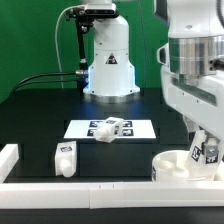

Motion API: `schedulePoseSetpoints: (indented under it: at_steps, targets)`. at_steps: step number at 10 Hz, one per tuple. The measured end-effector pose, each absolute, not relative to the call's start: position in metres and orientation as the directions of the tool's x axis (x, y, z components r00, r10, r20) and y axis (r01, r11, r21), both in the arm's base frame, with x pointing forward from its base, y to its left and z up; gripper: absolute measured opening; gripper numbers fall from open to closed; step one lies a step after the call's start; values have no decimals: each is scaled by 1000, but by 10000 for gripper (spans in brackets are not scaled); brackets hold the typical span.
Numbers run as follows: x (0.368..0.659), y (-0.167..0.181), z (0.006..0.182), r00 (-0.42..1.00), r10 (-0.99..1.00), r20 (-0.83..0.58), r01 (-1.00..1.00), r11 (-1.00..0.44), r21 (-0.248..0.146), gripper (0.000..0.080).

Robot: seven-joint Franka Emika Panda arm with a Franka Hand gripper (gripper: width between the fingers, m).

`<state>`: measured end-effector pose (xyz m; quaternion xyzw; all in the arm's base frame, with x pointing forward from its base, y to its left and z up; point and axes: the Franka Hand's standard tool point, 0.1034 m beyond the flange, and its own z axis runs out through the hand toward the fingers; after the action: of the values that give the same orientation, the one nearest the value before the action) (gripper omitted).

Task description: Assemble stool

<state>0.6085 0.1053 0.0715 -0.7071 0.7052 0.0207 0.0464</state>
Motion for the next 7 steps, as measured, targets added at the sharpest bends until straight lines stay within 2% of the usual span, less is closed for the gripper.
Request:
schedulePoseSetpoints:
  at_steps: [1, 2, 4, 5, 6, 7]
  targets:
    - [608, 104, 71, -108, -988, -106, -993, 112, -28, 334]
    - [608, 104, 71, -145, -983, -110, -989, 148, -22, 334]
    - [607, 104, 70, -144, -983, -110, -989, 147, -21, 334]
    - [607, 104, 69, -100, -989, -109, -994, 103, -25, 334]
    - [607, 105, 71, -7, -994, -107, -999, 10, -30, 442]
    - [612, 105, 78, 133, -986, -104, -990, -128, -56, 572]
